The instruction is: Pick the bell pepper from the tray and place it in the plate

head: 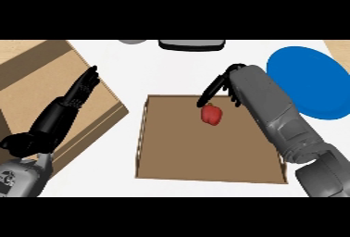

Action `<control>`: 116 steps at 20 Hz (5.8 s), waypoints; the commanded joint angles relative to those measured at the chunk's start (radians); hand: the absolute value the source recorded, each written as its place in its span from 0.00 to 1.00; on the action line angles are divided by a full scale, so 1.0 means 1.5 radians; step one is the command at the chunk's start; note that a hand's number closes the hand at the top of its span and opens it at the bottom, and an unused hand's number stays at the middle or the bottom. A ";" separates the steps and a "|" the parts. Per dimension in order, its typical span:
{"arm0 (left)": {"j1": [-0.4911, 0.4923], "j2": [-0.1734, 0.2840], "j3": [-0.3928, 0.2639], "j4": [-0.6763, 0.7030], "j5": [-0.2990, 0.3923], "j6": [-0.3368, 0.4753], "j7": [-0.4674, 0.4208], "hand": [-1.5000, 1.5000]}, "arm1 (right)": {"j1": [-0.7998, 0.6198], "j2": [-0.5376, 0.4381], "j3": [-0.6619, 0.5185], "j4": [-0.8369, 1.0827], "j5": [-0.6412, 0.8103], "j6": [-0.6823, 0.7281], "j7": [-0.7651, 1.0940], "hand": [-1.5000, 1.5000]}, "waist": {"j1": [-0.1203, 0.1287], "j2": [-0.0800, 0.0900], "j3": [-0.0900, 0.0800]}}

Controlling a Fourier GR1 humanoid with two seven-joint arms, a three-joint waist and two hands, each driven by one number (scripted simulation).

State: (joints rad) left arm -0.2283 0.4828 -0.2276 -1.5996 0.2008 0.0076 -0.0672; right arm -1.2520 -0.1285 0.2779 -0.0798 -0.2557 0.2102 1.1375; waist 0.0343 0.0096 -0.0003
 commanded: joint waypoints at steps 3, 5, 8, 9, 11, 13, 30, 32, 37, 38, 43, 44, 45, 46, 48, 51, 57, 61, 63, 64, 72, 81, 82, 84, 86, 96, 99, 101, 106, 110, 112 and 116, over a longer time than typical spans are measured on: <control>-0.002 -0.024 -0.019 -0.021 -0.029 0.018 0.024 0.50 | 0.008 0.032 -0.009 0.036 -0.006 0.056 0.086 0.00 | -0.006 -0.002 0.001; 0.009 -0.009 0.010 0.018 -0.005 -0.024 -0.017 0.50 | 0.024 0.049 -0.014 0.039 -0.007 0.036 0.058 0.00 | -0.007 -0.001 0.000; 0.017 -0.030 -0.003 0.011 -0.035 0.002 -0.019 0.50 | 0.018 0.083 -0.022 0.046 -0.012 0.024 0.070 0.00 | -0.013 -0.005 0.000; 0.011 -0.016 0.010 -0.030 -0.021 0.002 0.020 0.50 | 0.004 0.079 -0.031 0.050 -0.020 0.035 0.080 0.00 | -0.005 -0.004 0.000; 0.008 -0.020 0.012 -0.035 -0.021 0.002 0.026 0.50 | -0.011 0.082 -0.038 0.053 -0.025 0.036 0.097 0.00 | -0.003 -0.002 0.000; 0.021 -0.012 0.019 -0.050 -0.011 -0.015 0.023 0.50 | 0.014 0.085 -0.035 0.053 -0.020 0.033 0.072 0.00 | 0.000 -0.002 0.000; 0.000 -0.040 0.019 -0.034 -0.042 -0.018 0.047 0.50 | 0.096 0.084 0.033 -0.026 0.046 0.078 -0.042 1.00 | 0.002 -0.001 0.001; -0.010 -0.069 0.003 -0.004 -0.062 -0.007 0.016 0.50 | 0.082 0.084 0.044 -0.038 0.047 0.032 0.001 1.00 | 0.011 0.002 0.000; 0.011 -0.042 0.028 0.009 -0.039 -0.022 0.024 0.50 | 0.098 0.085 0.271 -0.218 0.264 0.104 -0.305 1.00 | -0.021 -0.044 0.001; 0.022 -0.043 0.022 0.011 -0.037 -0.025 0.025 0.50 | 0.087 0.085 0.298 -0.244 0.287 0.102 -0.330 1.00 | -0.010 -0.052 0.002; 0.033 -0.042 0.041 0.020 -0.032 -0.013 0.028 0.50 | 0.109 0.074 0.402 -0.366 0.396 -0.013 -0.457 1.00 | -0.071 -0.062 0.004; 0.038 -0.034 0.048 0.019 -0.032 -0.013 0.030 0.50 | 0.117 0.058 0.415 -0.390 0.413 -0.040 -0.477 1.00 | -0.078 -0.063 0.004; 0.045 -0.036 0.045 0.020 -0.035 -0.010 0.029 0.50 | 0.121 0.041 0.423 -0.416 0.427 -0.066 -0.497 1.00 | -0.091 -0.064 0.005; 0.045 -0.036 0.053 0.025 -0.035 -0.003 0.028 0.50 | 0.136 0.021 0.434 -0.440 0.443 -0.093 -0.519 1.00 | -0.102 -0.059 0.004; 0.053 -0.027 0.068 0.029 -0.032 -0.002 0.022 0.50 | 0.162 -0.018 0.439 -0.487 0.458 -0.138 -0.549 1.00 | -0.122 -0.060 0.004; 0.071 -0.014 0.078 0.017 -0.031 -0.001 0.028 0.50 | 0.208 -0.104 0.438 -0.561 0.476 -0.196 -0.596 1.00 | -0.132 -0.057 0.005; 0.119 -0.008 0.095 -0.005 -0.034 0.009 0.001 0.50 | 0.320 -0.273 0.393 -0.725 0.467 -0.283 -0.655 1.00 | -0.139 -0.051 0.002; 0.103 0.000 0.105 -0.021 -0.023 -0.001 0.010 0.50 | 0.393 -0.416 0.333 -0.825 0.456 -0.347 -0.687 1.00 | -0.134 -0.038 0.002; 0.119 -0.004 0.100 -0.027 -0.027 -0.002 0.000 0.50 | 0.426 -0.478 0.297 -0.893 0.434 -0.361 -0.695 1.00 | -0.124 -0.035 0.001; 0.126 -0.021 0.082 -0.037 -0.039 0.009 -0.006 0.50 | 0.466 -0.508 0.297 -0.923 0.435 -0.376 -0.706 1.00 | -0.122 -0.033 0.001; 0.070 -0.014 0.097 -0.013 -0.018 -0.057 -0.022 0.50 | 0.678 -0.646 0.156 -1.065 0.346 -0.455 -0.717 1.00 | -0.048 -0.010 0.000; 0.025 -0.064 0.065 -0.015 -0.063 -0.054 0.016 0.50 | 0.558 -0.486 0.042 -0.726 0.321 -0.413 -0.901 1.00 | -0.010 -0.002 0.001; 0.045 -0.060 0.059 -0.041 -0.072 -0.057 0.025 0.50 | 0.555 -0.487 0.017 -0.712 0.309 -0.405 -0.927 1.00 | -0.012 -0.004 0.001; 0.071 -0.070 0.062 -0.053 -0.065 -0.065 0.001 0.50 | 0.516 -0.456 0.005 -0.644 0.330 -0.408 -0.946 1.00 | -0.008 -0.004 0.001; 0.041 -0.064 0.068 -0.048 -0.075 -0.066 0.019 0.50 | 0.493 -0.444 -0.014 -0.536 0.331 -0.399 -1.028 1.00 | -0.006 -0.002 0.001; 0.054 -0.086 0.055 -0.058 -0.082 -0.072 0.021 0.50 | 0.350 -0.368 0.003 -0.220 0.414 -0.326 -0.998 0.00 | 0.012 0.003 0.002; 0.013 -0.086 0.067 -0.043 -0.077 -0.079 0.040 0.50 | 0.316 -0.363 -0.024 -0.128 0.413 -0.333 -1.078 0.00 | 0.016 0.008 0.003; 0.007 -0.097 0.062 -0.027 -0.086 -0.074 0.020 0.50 | 0.317 -0.351 -0.038 -0.105 0.408 -0.366 -1.119 0.00 | 0.018 0.012 0.004; -0.010 -0.108 0.063 -0.015 -0.098 -0.064 0.034 0.50 | 0.305 -0.361 -0.095 -0.091 0.363 -0.349 -1.236 0.00 | 0.007 0.008 0.004; 0.036 -0.113 0.049 -0.025 -0.116 -0.066 0.002 0.50 | 0.295 -0.359 -0.132 -0.085 0.331 -0.316 -1.311 0.00 | 0.008 0.006 0.003; -0.003 -0.105 0.071 -0.002 -0.107 -0.069 0.023 0.50 | 0.276 -0.368 -0.155 -0.087 0.304 -0.246 -1.334 0.00 | 0.001 0.006 0.003; 0.015 -0.103 0.074 -0.030 -0.105 -0.064 0.041 0.50 | 0.278 -0.356 -0.207 -0.072 0.239 -0.097 -1.344 0.00 | -0.003 0.001 0.003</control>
State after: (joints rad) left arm -0.2036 0.3286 -0.1282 -1.6510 0.0546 -0.1021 -0.0180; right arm -0.8229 -0.6738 0.0269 -0.2024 0.1739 -0.0995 -0.8494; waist 0.0417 0.0169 0.0046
